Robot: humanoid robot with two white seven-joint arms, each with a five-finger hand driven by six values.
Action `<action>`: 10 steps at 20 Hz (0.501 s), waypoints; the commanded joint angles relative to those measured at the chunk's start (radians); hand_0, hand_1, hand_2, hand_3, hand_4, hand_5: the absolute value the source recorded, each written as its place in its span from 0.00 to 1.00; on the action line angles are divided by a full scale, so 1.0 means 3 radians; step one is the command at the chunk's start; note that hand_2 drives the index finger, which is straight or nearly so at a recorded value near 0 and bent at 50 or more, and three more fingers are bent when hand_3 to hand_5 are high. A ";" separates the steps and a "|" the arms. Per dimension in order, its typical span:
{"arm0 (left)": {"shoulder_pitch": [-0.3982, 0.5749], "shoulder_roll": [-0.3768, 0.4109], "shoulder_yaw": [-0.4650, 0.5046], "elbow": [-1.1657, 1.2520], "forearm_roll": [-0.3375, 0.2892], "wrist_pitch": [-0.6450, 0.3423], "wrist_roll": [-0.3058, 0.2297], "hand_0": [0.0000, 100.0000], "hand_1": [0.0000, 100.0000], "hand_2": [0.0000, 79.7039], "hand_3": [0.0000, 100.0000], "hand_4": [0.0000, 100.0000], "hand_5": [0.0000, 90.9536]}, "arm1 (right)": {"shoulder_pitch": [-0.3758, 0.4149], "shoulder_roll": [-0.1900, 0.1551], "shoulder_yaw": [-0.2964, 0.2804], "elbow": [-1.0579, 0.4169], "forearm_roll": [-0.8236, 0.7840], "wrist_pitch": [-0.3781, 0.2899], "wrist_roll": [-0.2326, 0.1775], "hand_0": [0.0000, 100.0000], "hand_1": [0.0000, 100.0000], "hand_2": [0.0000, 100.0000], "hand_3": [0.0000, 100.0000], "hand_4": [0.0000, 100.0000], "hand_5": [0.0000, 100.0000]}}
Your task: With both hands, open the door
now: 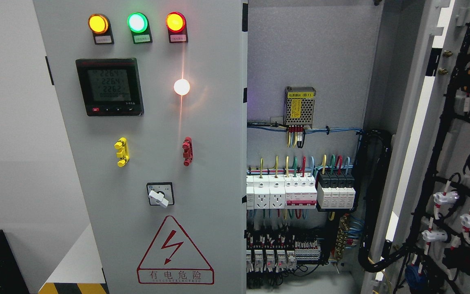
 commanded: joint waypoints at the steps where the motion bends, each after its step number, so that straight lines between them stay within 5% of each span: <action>1: -0.0004 -0.0039 -0.0108 0.0004 0.0000 -0.0001 0.0000 0.00 0.00 0.00 0.00 0.00 0.00 | -0.0074 -0.0059 0.0144 -0.1158 0.0001 -0.0647 -0.0012 0.19 0.00 0.00 0.00 0.00 0.00; 3: -0.0004 -0.0034 -0.0108 0.0004 0.0000 -0.0001 0.0000 0.00 0.00 0.00 0.00 0.00 0.00 | -0.0166 -0.0064 0.0144 -0.1147 0.0001 -0.1017 -0.0022 0.19 0.00 0.00 0.00 0.00 0.00; 10: -0.0004 -0.0039 -0.0108 -0.0001 0.0000 -0.0001 0.0000 0.00 0.00 0.00 0.00 0.00 0.00 | -0.0651 -0.0059 0.0159 -0.1168 0.0001 -0.1049 -0.0017 0.19 0.00 0.00 0.00 0.00 0.00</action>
